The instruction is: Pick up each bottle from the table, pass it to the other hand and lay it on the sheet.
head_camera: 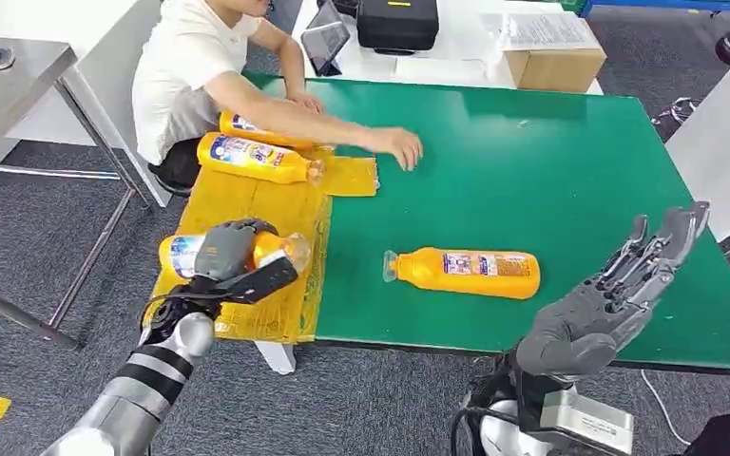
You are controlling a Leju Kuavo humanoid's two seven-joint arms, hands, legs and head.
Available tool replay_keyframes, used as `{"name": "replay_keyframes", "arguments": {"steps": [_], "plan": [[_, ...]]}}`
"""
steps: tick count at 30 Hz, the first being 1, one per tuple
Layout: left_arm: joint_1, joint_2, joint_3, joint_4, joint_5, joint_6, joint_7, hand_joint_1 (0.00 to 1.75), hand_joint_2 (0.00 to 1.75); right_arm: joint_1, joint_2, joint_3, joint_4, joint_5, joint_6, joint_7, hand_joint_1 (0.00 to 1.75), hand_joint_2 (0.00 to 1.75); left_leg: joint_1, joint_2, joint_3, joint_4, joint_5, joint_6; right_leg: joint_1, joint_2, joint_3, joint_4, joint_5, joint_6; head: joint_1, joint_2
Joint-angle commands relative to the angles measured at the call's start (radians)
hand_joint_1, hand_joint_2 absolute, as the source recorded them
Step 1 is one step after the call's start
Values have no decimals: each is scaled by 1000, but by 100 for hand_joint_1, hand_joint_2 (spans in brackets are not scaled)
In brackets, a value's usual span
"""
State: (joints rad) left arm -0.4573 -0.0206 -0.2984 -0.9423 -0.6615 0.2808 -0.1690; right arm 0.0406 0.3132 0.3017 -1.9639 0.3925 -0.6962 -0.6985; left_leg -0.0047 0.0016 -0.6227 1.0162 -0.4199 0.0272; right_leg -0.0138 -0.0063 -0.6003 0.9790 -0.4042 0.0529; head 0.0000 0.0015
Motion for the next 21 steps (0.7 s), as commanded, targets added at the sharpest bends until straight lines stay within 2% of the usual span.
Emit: {"name": "replay_keyframes", "arguments": {"steps": [1, 8, 9, 11, 13, 14, 15, 16, 21], "plan": [[-115, -14, -104, 199, -31, -66, 8, 175, 175, -18, -52, 33, 76, -24, -2, 0, 0, 0, 1, -2, 4, -1, -1, -2, 1, -1, 5, -1, -2, -2, 0, 0], [-183, -89, -126, 335, -15, -133, -4, 175, 175, -36, -67, 52, 137, -43, -2, 0, 0, 0, 2, -3, 5, 0, -1, -2, 2, -3, 6, -1, -2, -2, 0, 0], [-188, -97, -125, 352, -6, -143, -10, 161, 175, -38, -69, 52, 149, -48, -2, 0, 0, 0, 1, -2, 3, -1, 0, -1, 1, -2, 4, -1, -1, -1, 0, 0], [-191, -102, -123, 368, 5, -147, -18, 155, 175, -39, -70, 51, 155, -47, -2, 0, 0, 0, 1, -3, 3, -1, 0, -1, 1, -2, 5, -1, -1, -1, 0, 0], [-193, -107, -124, 390, 6, -151, -21, 131, 175, -43, -73, 50, 174, -47, -2, 0, 0, 0, 2, -2, 6, -2, -1, -2, 1, 0, 8, -2, -1, -2, 0, 0], [-195, -110, -123, 404, 13, -157, -19, 113, 175, -45, -74, 51, 182, -55, -2, 0, 0, 0, 1, -2, 3, -1, 0, -1, 0, -1, 5, -1, -1, -1, 0, 0], [-196, -114, -114, 417, 28, -164, -15, 21, 175, -46, -74, 48, 191, -64, -2, 0, 0, 0, 1, -2, 4, -1, 0, -1, 1, 0, 6, -2, -1, -1, 0, 0], [-198, -116, -104, 429, 46, -181, -14, 3, 175, -48, -74, 46, 200, -72, -2, 0, 0, 0, 1, -2, 5, -1, -1, -2, 1, 0, 7, -2, -1, -2, 0, 0], [-204, -118, -85, 458, 91, -235, -8, 0, 175, -49, -79, 45, 215, -97, -2, 0, 0, 0, 1, 0, 5, -1, -1, -1, 1, 1, 6, -2, -1, -1, 0, 0]]}}
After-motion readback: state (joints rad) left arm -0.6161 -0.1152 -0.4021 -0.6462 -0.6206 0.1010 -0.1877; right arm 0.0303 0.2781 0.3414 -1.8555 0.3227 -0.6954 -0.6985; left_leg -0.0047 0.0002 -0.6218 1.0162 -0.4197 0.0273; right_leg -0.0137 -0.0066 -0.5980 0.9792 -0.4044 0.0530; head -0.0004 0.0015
